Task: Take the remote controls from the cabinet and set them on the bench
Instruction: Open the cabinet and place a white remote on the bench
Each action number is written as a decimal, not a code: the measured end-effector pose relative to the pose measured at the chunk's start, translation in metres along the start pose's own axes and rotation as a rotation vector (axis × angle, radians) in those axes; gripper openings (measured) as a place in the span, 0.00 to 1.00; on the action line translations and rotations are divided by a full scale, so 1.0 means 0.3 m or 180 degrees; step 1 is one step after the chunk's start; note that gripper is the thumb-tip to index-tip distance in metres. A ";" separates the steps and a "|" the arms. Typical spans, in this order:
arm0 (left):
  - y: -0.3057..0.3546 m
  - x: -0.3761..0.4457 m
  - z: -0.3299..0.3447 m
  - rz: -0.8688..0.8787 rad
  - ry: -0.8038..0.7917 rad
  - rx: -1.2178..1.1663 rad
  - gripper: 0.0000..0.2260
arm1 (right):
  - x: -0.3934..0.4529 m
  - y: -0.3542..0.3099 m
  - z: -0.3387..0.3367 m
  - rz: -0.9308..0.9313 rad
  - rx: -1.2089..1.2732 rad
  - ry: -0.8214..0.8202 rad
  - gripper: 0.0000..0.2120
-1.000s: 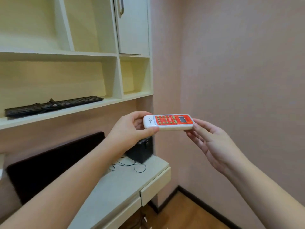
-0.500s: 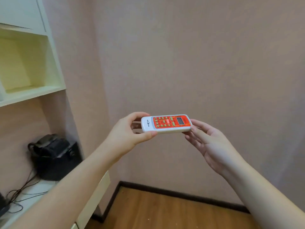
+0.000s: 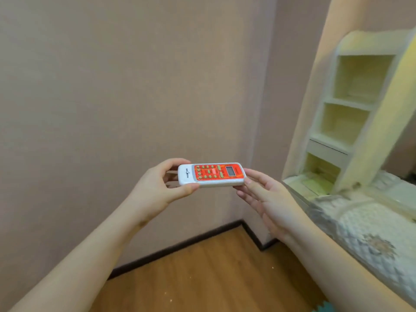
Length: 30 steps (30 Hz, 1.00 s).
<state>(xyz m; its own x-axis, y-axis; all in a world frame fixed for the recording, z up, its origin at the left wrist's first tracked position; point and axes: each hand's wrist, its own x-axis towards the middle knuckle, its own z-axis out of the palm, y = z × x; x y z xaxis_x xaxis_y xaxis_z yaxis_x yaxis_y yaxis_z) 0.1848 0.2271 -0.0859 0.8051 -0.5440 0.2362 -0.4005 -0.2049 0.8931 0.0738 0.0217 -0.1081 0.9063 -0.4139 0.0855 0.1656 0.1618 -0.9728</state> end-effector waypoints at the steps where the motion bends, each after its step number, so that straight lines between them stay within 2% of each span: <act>1: 0.005 0.038 0.051 0.0025 -0.0105 -0.0002 0.19 | 0.008 0.000 -0.054 -0.0012 0.0003 0.0093 0.10; 8: 0.016 0.261 0.425 0.0021 -0.0668 -0.0108 0.19 | 0.073 -0.020 -0.445 -0.0133 -0.0134 0.0623 0.12; 14: 0.017 0.419 0.668 0.0081 -0.0903 -0.0141 0.19 | 0.118 -0.004 -0.678 -0.0048 -0.0231 0.0924 0.13; 22: -0.052 0.633 0.872 0.0143 -0.1181 -0.0124 0.22 | 0.236 0.048 -0.827 0.0034 -0.0050 0.1451 0.12; 30: -0.177 0.929 0.986 0.0253 -0.1552 -0.0319 0.27 | 0.448 0.102 -0.871 0.0005 -0.0115 0.2003 0.13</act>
<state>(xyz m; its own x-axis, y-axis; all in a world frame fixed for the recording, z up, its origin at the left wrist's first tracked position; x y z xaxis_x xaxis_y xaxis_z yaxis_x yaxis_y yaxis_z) 0.3012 -0.1543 -0.1808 0.4661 -0.8766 0.1201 -0.3890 -0.0812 0.9176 0.0990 -0.2632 -0.1824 0.5023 -0.8633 -0.0483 0.1413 0.1371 -0.9804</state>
